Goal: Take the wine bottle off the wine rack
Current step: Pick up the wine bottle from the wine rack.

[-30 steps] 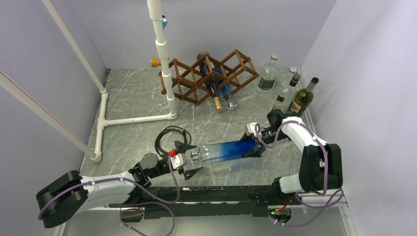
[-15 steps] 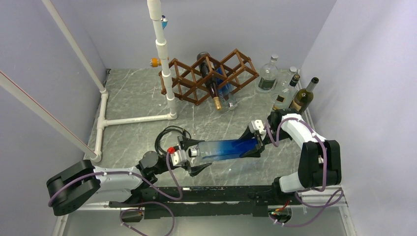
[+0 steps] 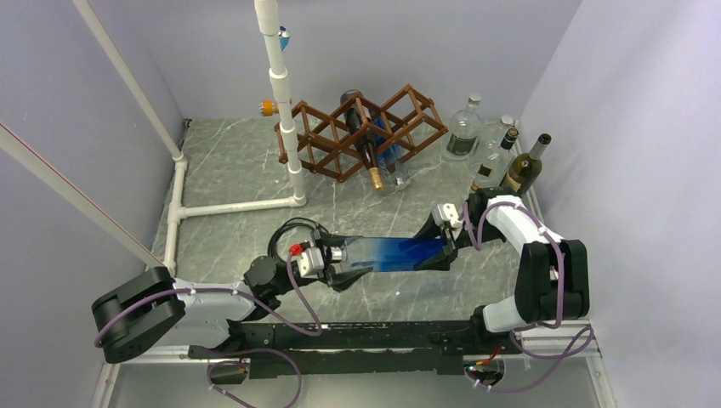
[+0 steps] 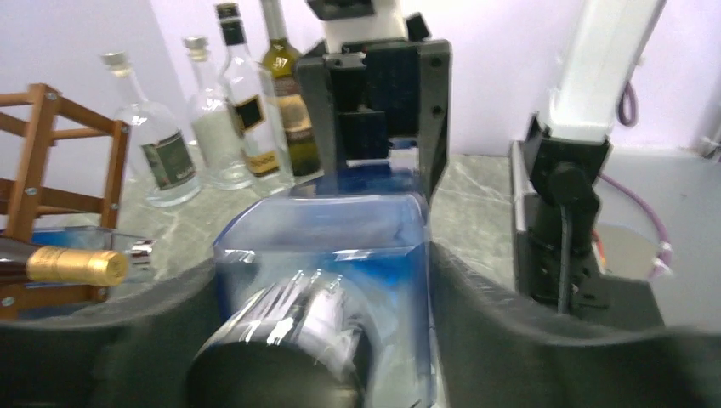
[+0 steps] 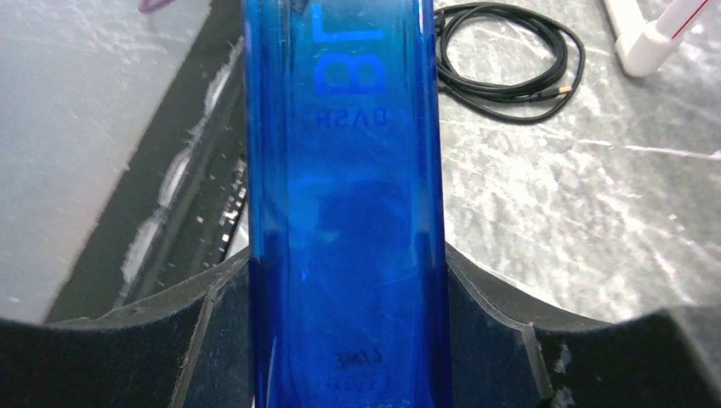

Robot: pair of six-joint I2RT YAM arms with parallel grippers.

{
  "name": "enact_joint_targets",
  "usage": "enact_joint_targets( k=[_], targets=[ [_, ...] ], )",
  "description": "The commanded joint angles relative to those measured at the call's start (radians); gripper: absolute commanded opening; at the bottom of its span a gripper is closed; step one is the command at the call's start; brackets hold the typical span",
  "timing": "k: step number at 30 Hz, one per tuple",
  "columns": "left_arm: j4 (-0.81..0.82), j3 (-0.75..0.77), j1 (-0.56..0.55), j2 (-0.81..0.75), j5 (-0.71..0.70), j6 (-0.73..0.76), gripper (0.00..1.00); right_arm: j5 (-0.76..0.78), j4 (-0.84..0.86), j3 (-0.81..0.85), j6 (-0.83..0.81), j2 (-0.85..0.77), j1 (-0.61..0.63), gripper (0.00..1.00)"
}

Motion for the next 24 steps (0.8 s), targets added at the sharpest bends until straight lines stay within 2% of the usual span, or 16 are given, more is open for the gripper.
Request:
enact_joint_targets(
  k=[1,4,6,8,13,16,24],
  targets=[
    [0.025,0.054,-0.007,0.010,0.038,-0.043,0.48,-0.189,-0.060,0.054,-0.017,0.007,0.001,0.00],
    [-0.079,0.083,-0.007,-0.013,0.037,-0.027,0.13,-0.163,-0.058,0.049,-0.028,0.020,0.001,0.00],
    [-0.171,0.106,-0.007,-0.035,0.036,-0.011,0.00,-0.143,-0.056,0.045,-0.035,0.029,0.001,0.00],
    [-0.256,0.132,-0.007,-0.061,0.036,0.026,0.00,-0.127,-0.051,0.044,-0.035,0.036,0.001,0.03],
    [-0.507,0.239,-0.006,-0.105,0.032,0.085,0.00,-0.099,-0.013,0.036,-0.001,0.042,0.000,0.43],
    [-0.650,0.321,-0.002,-0.109,0.035,0.108,0.00,-0.080,0.023,0.034,0.042,0.043,0.002,0.58],
    [-0.857,0.486,0.015,-0.063,0.056,0.115,0.00,-0.032,0.160,0.034,0.246,0.030,0.016,0.70]
  ],
)
